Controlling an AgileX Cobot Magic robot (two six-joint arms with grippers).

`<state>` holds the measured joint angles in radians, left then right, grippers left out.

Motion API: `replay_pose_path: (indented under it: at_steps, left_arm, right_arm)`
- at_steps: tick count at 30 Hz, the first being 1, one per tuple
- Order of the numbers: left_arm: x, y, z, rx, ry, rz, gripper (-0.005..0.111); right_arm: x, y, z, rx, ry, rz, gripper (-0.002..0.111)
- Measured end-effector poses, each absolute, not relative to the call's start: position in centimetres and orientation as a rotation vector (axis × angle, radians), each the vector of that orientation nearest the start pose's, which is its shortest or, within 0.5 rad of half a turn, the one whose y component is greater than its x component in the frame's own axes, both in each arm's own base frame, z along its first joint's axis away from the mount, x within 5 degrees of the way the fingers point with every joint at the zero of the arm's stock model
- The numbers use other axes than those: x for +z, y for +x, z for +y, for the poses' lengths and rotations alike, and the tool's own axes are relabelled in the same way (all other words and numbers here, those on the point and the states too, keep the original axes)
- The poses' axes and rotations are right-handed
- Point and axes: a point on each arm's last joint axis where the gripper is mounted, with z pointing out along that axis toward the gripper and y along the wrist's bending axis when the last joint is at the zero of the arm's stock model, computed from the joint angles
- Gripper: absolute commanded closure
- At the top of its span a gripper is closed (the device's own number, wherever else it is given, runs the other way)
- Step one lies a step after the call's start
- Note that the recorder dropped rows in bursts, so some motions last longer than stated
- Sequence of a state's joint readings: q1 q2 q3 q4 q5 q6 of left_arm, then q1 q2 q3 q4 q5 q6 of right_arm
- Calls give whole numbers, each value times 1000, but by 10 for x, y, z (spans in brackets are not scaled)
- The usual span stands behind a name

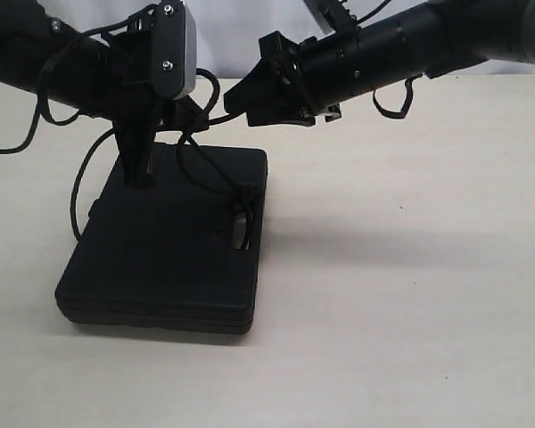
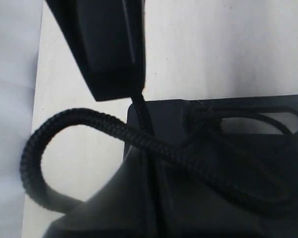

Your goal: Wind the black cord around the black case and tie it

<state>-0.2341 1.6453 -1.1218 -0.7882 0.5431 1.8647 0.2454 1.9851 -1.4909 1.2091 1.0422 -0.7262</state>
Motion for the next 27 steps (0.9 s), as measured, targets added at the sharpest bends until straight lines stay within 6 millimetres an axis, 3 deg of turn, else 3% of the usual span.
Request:
replay_pose_path:
  at_steps: [7, 13, 21, 27]
  left_arm:
    - [253, 335, -114, 2, 1619, 1682, 107]
    - [253, 336, -114, 4, 1611, 1686, 103]
    - [257, 336, -113, -5, 1525, 1739, 60]
    - [269, 324, -97, 161, 1631, 1805, 57]
  right_arm:
    - [244, 389, 174, 1386, -431, 2389, 104]
    - [244, 389, 174, 1386, -431, 2389, 104]
    - [255, 392, 162, 1360, -383, 2362, 104]
    - [283, 388, 151, 1314, -366, 2288, 104]
